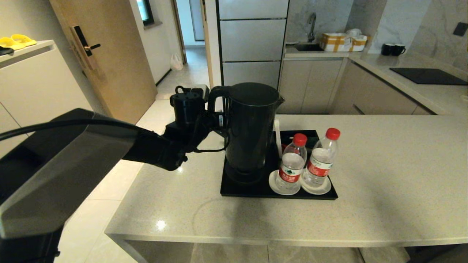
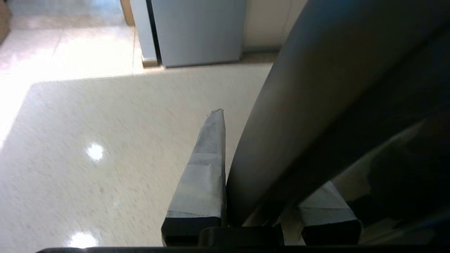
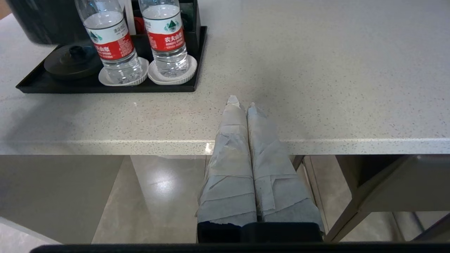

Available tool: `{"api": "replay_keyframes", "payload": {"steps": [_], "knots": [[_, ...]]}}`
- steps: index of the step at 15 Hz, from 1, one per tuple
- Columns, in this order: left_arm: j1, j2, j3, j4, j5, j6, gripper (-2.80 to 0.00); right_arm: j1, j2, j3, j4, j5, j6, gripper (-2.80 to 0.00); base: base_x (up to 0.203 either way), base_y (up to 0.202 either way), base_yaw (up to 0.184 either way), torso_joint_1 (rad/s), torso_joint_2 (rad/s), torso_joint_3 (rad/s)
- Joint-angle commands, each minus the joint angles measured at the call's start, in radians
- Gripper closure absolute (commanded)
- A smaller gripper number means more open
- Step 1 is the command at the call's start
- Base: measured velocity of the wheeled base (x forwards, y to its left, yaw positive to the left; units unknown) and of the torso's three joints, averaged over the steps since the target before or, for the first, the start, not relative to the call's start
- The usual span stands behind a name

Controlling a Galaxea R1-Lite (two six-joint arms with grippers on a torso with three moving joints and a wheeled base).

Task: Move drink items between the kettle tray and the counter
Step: Place it on the left

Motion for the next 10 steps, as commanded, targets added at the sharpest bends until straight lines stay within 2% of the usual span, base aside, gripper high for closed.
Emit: {"api": "replay_keyframes", "payload": {"steps": [1, 7, 10], "knots": [[0.07, -0.001, -0.085, 0.038, 0.003, 0.001, 0.0, 0.0, -0.002, 0.001, 0.0, 0.0, 0.0, 0.0, 0.0, 0.0, 0.0, 0.0, 0.0, 0.0], [0.23, 0.154, -0.392, 0.22, 0.003, 0.007, 0.0, -0.001, -0.002, 0.001, 0.0, 0.0, 0.0, 0.0, 0.0, 0.0, 0.0, 0.0, 0.0, 0.0], [0.264, 0.204, -0.417, 0.277, -0.049, 0.009, 0.0, -0.001, -0.002, -0.001, 0.0, 0.0, 0.0, 0.0, 0.0, 0.0, 0.0, 0.0, 0.0, 0.0]]}}
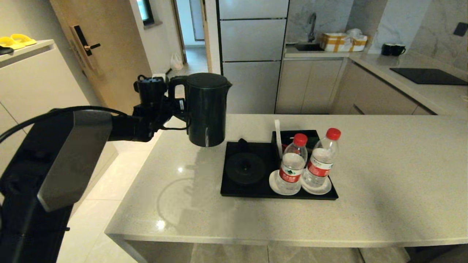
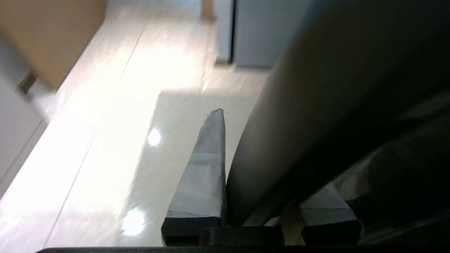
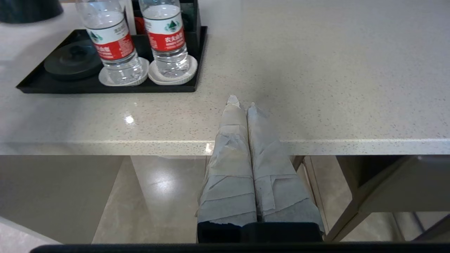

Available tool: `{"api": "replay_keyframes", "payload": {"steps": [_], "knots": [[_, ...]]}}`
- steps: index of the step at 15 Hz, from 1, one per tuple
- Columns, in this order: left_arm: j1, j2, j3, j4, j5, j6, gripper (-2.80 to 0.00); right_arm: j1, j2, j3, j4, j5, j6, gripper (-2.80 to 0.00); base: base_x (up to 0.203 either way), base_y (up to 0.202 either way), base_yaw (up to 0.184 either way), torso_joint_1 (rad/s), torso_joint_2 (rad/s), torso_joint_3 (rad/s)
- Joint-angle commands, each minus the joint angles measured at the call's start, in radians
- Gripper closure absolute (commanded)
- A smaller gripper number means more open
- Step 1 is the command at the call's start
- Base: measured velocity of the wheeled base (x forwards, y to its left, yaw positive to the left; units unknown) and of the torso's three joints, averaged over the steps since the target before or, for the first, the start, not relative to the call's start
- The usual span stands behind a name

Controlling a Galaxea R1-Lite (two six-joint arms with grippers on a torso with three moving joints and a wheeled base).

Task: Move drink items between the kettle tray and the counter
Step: Place it on the left

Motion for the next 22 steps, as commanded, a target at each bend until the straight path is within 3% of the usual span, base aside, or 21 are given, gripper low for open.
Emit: {"api": "replay_keyframes", "payload": {"steps": [1, 11, 15, 22], "knots": [[0.013, 0.064, -0.015, 0.011, -0.027, -0.001, 0.0, 0.0, -0.002, 0.0, 0.0, 0.0, 0.0, 0.0, 0.0, 0.0, 0.0, 0.0, 0.0, 0.0], [0.099, 0.143, -0.013, -0.01, -0.073, 0.005, 0.0, 0.001, -0.002, 0.001, 0.0, 0.0, 0.0, 0.0, 0.0, 0.0, 0.0, 0.0, 0.0, 0.0], [0.143, 0.174, 0.022, -0.084, -0.065, 0.033, 0.0, 0.001, -0.002, -0.001, 0.0, 0.0, 0.0, 0.0, 0.0, 0.0, 0.0, 0.0, 0.0, 0.0], [0.142, 0.149, 0.055, -0.074, -0.067, 0.036, 0.0, 0.001, -0.002, -0.001, 0.0, 0.0, 0.0, 0.0, 0.0, 0.0, 0.0, 0.0, 0.0, 0.0]]}}
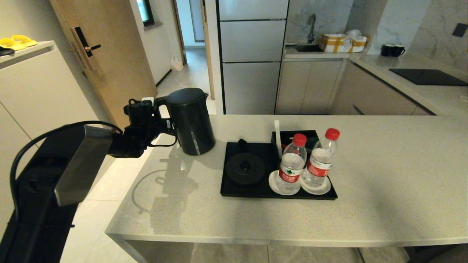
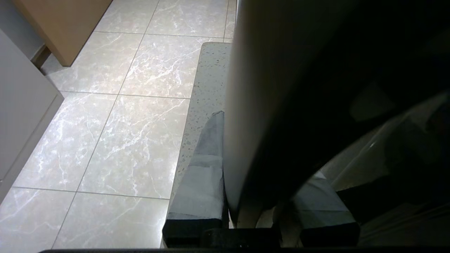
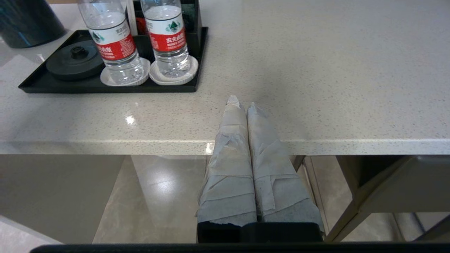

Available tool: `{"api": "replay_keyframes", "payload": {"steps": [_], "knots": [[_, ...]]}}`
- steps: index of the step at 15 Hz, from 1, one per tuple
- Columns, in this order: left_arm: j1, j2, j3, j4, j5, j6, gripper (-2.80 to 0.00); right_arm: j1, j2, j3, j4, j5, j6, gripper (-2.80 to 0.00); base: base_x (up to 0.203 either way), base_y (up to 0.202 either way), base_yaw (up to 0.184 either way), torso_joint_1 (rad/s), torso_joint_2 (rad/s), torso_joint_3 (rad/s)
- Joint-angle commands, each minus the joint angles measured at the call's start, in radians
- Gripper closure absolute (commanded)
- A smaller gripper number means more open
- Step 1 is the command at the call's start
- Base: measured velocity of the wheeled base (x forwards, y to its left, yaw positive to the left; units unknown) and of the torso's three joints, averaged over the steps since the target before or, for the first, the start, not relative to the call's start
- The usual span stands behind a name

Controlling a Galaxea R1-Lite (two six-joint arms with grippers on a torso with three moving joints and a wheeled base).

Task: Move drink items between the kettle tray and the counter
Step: Place it on the left

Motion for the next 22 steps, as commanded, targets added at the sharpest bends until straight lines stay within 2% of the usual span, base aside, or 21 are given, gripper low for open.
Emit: {"api": "replay_keyframes", "payload": {"steps": [1, 3, 5, 11, 15, 16, 22], "knots": [[-0.004, -0.002, 0.004, 0.009, 0.001, 0.001, 0.0, 0.001, -0.002, -0.001, 0.0, 0.0, 0.0, 0.0, 0.0, 0.0, 0.0, 0.0, 0.0, 0.0], [-0.023, -0.033, 0.061, 0.009, 0.001, 0.005, 0.0, -0.001, -0.002, 0.001, 0.0, 0.0, 0.0, 0.0, 0.0, 0.0, 0.0, 0.0, 0.0, 0.0], [-0.056, -0.06, 0.111, 0.002, 0.003, 0.037, 0.0, 0.001, -0.002, 0.001, 0.0, 0.0, 0.0, 0.0, 0.0, 0.0, 0.0, 0.0, 0.0, 0.0], [-0.081, -0.06, 0.126, 0.001, 0.012, 0.039, 0.0, -0.001, -0.002, 0.001, 0.0, 0.0, 0.0, 0.0, 0.0, 0.0, 0.0, 0.0, 0.0, 0.0], [-0.108, -0.05, 0.152, 0.002, 0.037, 0.065, 0.0, 0.001, -0.002, 0.001, 0.0, 0.0, 0.001, 0.0, 0.0, 0.0, 0.0, 0.0, 0.0, 0.0], [-0.108, -0.046, 0.153, 0.001, 0.036, 0.07, -2.8, 0.001, -0.002, 0.0, 0.0, 0.0, 0.001, 0.0, 0.0, 0.0, 0.0, 0.0, 0.0, 0.0], [-0.108, -0.037, 0.149, -0.071, 0.035, 0.074, -2.8, 0.0, -0.002, 0.001, 0.0, 0.001, 0.0, 0.0, 0.0, 0.0, 0.0, 0.0, 0.0, 0.0]]}}
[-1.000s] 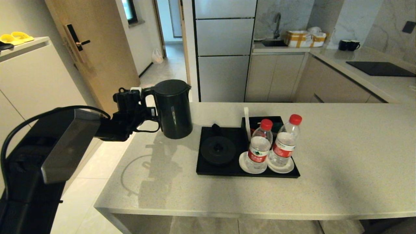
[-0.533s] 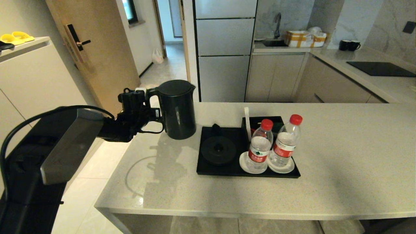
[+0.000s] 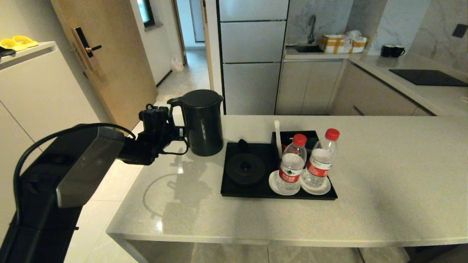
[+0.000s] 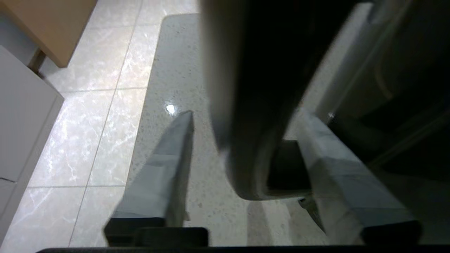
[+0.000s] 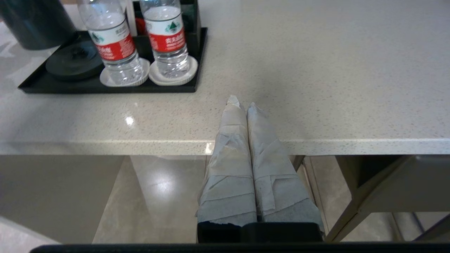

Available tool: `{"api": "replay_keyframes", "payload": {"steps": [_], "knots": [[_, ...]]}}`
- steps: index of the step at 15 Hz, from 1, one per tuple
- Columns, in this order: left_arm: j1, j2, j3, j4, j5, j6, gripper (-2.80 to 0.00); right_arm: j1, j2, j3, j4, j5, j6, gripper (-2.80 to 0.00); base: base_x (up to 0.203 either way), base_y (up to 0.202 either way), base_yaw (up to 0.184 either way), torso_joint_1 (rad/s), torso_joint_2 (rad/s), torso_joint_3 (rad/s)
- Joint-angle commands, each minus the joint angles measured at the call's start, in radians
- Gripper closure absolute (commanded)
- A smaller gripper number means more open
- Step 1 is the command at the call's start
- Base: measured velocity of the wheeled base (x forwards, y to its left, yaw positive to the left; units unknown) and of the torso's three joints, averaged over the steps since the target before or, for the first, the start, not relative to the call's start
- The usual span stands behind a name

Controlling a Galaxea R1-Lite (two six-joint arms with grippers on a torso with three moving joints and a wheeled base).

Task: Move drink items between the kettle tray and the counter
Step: Place it on the left

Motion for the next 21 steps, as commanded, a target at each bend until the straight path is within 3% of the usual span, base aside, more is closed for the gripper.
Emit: {"api": "replay_keyframes", "payload": {"steps": [1, 6, 11, 21], "knots": [[0.0, 0.006, 0.001, -0.014, 0.002, -0.001, -2.8, -0.001, -0.002, 0.0, 0.0, 0.0, 0.0, 0.0, 0.0, 0.0, 0.0, 0.0, 0.0, 0.0], [0.003, 0.001, 0.009, -0.067, -0.001, -0.001, -2.8, -0.001, -0.002, 0.0, 0.0, 0.0, 0.0, 0.0, 0.0, 0.0, 0.0, 0.0, 0.0, 0.0], [0.003, -0.075, 0.095, -0.091, -0.038, -0.004, -2.8, -0.001, -0.002, 0.0, 0.0, 0.0, 0.0, 0.0, 0.0, 0.0, 0.0, 0.0, 0.0, 0.0], [0.002, -0.14, 0.14, -0.115, -0.038, -0.004, -2.8, -0.001, -0.002, -0.002, 0.0, 0.0, 0.0, 0.0, 0.0, 0.0, 0.0, 0.0, 0.0, 0.0]]}}
